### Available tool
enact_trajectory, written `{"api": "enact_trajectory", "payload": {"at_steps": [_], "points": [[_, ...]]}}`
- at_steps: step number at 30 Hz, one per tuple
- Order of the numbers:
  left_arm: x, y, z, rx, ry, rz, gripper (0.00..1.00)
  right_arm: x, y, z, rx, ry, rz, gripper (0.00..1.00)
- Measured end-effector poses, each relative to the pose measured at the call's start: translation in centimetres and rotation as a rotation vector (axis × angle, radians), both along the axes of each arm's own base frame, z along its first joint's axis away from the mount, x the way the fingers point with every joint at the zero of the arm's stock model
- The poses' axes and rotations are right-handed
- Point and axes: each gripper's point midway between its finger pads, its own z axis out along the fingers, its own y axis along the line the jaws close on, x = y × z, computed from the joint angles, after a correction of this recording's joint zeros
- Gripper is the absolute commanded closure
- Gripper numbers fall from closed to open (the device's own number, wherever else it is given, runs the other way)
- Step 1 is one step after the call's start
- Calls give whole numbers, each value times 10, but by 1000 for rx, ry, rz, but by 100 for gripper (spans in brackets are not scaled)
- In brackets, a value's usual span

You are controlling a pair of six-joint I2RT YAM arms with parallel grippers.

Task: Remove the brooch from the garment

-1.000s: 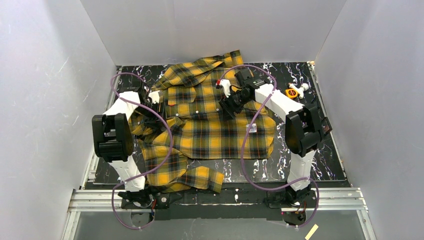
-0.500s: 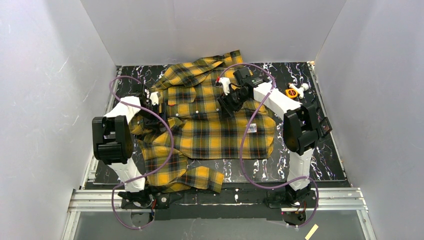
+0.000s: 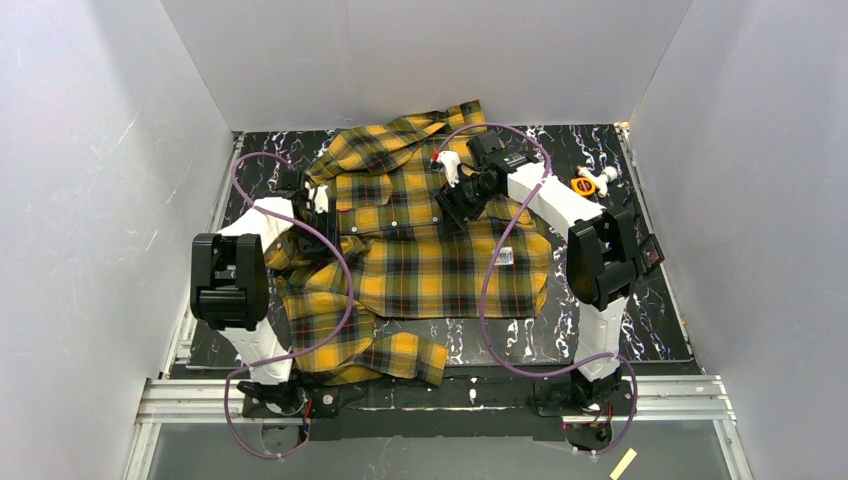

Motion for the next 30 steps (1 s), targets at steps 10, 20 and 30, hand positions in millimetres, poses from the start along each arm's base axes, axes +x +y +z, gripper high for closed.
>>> {"api": "enact_trajectory", "payload": {"at_steps": [10, 20, 30], "points": [[-6, -10, 44, -29, -93, -22, 76, -1, 2, 1, 11, -2, 16, 31], [-14, -13, 71, -22, -139, -60, 77, -3, 3, 2, 23, 5, 23, 32], [-19, -8, 69, -12, -121, -64, 71, -6, 3, 2, 31, 4, 27, 32]]}}
